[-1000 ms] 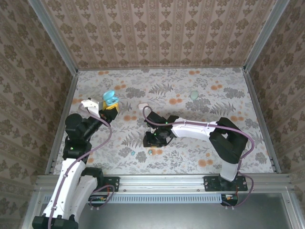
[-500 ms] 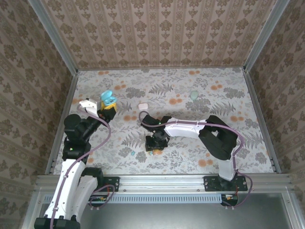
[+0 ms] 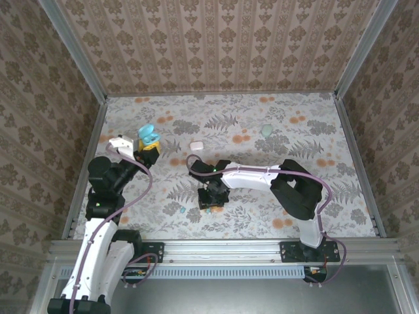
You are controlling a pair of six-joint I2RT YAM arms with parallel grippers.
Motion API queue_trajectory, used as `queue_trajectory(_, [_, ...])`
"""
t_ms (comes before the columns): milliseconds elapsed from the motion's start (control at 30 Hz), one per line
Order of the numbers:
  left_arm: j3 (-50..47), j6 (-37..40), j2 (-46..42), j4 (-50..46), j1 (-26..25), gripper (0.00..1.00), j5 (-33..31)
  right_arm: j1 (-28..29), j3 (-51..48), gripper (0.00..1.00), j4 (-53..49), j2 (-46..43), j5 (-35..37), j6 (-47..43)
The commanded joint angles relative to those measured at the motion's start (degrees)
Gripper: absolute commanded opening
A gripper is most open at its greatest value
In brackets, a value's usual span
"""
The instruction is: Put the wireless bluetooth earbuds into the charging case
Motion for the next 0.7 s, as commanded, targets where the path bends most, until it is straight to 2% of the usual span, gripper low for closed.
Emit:
queue_trajectory(0, [-0.5, -0.4, -0.8, 0.9, 0.5, 0.35, 0.5, 0.3, -0.1, 0.38, -3.3, -1.2, 3.4, 1.3])
queue_trajectory(333, [-0.5, -0.3, -1.4, 0.8, 0.7, 0.35, 0.7, 1.3, 0.4, 0.3, -2.2, 0.2, 1.0, 2.0])
queue_trajectory(667, [-0.9, -0.7, -1.9, 0.8, 0.9, 0.35, 0.8, 2.1, 2.5, 0.3, -4.2, 1.4, 2.1, 0.4])
